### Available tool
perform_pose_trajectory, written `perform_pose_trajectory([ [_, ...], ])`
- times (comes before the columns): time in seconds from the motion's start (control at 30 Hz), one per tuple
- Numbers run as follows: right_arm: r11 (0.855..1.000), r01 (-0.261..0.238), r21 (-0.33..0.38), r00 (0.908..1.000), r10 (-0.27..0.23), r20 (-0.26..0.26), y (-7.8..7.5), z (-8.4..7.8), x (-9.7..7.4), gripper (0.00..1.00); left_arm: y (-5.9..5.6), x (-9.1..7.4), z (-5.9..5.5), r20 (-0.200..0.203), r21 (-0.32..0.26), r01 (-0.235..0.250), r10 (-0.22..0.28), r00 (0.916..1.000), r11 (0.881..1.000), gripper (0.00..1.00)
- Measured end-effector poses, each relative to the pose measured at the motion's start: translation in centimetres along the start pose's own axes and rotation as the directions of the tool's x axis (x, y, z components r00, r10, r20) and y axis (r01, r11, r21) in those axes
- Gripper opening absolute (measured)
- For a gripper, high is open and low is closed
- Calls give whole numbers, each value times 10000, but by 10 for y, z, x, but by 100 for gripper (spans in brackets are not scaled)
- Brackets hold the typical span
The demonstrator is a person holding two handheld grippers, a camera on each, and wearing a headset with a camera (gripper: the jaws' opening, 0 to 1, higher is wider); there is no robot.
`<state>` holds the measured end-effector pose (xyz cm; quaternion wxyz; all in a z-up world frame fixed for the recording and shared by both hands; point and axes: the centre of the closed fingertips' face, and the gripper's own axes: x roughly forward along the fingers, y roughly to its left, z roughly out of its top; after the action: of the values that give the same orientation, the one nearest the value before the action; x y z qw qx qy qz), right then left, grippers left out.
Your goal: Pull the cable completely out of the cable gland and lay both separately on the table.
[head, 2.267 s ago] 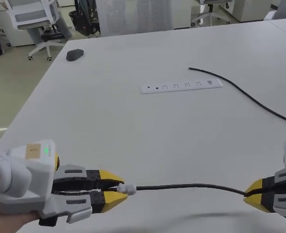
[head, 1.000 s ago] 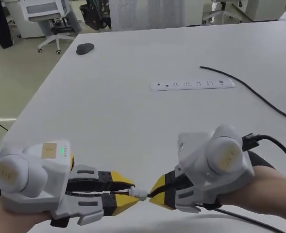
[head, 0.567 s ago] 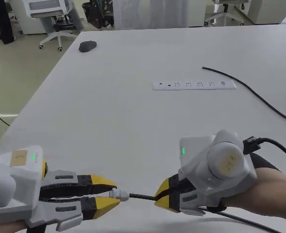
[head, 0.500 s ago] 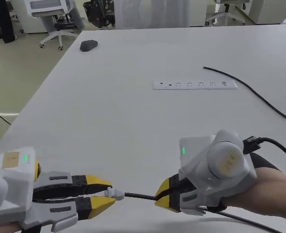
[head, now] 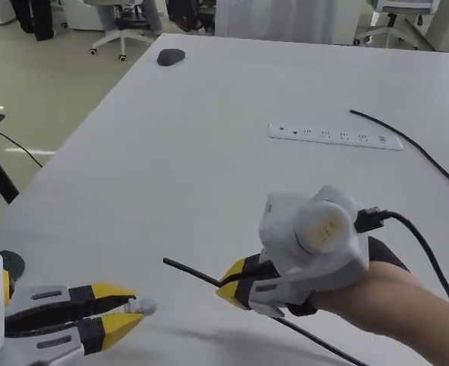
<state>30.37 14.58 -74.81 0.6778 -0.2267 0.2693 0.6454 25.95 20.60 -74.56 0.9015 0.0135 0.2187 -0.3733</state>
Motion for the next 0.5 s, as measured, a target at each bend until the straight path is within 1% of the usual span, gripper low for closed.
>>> perform_pose_trajectory([
  [0.03, 10000, -72, -19, 10000, 72, -6, 0, 5, 5, 0, 1, -2, -2, 75, -108, -142, 143, 9999, 9998, 15],
  [0.07, 10000, -39, -13, 10000, 39, 3, -1, 9, 9, 0, 3, -4, -5, 195, -266, -274, 279, 9994, 9993, 15],
  [0.13, 9999, -99, 130, 9999, 98, 40, -2, 17, 16, 0, 4, -8, -10, 290, -437, -423, 436, 9986, 9981, 15],
  [0.17, 9997, -46, 235, 9998, 42, 173, -4, 24, 21, 0, 5, -10, -13, 347, -551, -528, 548, 9979, 9971, 15],
  [0.2, 9993, -100, 365, 9997, 91, 231, -4, 27, 25, 0, 5, -11, -15, 356, -617, -570, 593, 9976, 9965, 15],
  [0.23, 9977, -256, 621, 9985, 225, 506, -1, 34, 30, 0, 6, -13, -16, 491, -802, -668, 709, 9963, 9945, 15],
  [0.3, 9940, -429, 1004, 9968, 357, 719, 0, 40, 37, 0, 6, -15, -19, 552, -751, -787, 829, 9950, 9941, 15],
  [0.33, 9922, -404, 1180, 9965, 313, 776, -1, 42, 40, 0, 8, -16, -20, 537, -736, -886, 927, 9942, 9933, 15],
  [0.37, 9896, -362, 1390, 9962, 248, 831, -3, 43, 47, 0, 11, -18, -23, 615, -864, -1037, 1092, 9921, 9909, 15],
  [0.43, 9824, -99, 1867, 9955, -80, 947, -9, 45, 56, 0, 15, -20, -26, 733, -1008, -1188, 1264, 9893, 9878, 15],
  [0.47, 9802, -91, 1977, 9949, -110, 1003, -10, 45, 59, 0, 15, -20, -28, 744, -970, -1237, 1311, 9886, 9876, 15],
  [0.5, 9758, 21, 2189, 9936, -267, 1094, -12, 47, 64, 0, 16, -21, -30, 783, -978, -1285, 1363, 9876, 9869, 15],
])
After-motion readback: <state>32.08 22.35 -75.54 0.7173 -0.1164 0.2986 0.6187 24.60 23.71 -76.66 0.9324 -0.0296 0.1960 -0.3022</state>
